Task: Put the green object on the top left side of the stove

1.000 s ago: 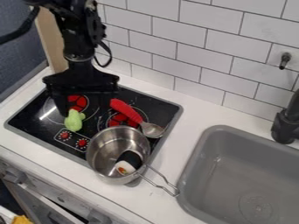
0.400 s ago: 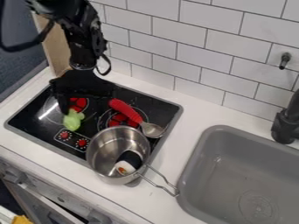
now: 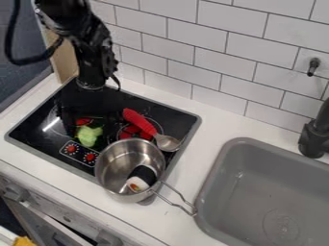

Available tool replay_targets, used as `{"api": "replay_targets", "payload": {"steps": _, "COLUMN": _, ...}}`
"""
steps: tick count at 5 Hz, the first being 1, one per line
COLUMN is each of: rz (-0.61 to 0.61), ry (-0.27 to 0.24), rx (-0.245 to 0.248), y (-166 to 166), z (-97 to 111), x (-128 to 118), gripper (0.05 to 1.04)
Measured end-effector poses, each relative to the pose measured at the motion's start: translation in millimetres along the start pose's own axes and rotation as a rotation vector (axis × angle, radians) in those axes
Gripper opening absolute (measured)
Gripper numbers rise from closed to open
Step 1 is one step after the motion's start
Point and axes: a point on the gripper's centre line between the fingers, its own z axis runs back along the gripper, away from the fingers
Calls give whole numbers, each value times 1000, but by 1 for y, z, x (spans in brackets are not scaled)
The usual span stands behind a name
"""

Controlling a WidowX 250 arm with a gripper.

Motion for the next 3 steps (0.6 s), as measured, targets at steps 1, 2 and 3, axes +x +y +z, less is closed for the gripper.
{"api": "replay_targets", "payload": {"steps": 1, "rz": 0, "ry": -4, "rx": 1, "y": 0, "z": -1, "x": 2, "gripper": 947}}
{"api": "replay_targets", "payload": {"steps": 2, "rz": 6, "ry": -1, "rx": 2, "y": 0, "z": -1, "x": 1, "gripper": 713}}
{"api": "replay_targets", "payload": {"steps": 3, "rz": 26, "ry": 9, "rx": -22, "y": 1, "z": 0, "x": -2, "gripper": 705}}
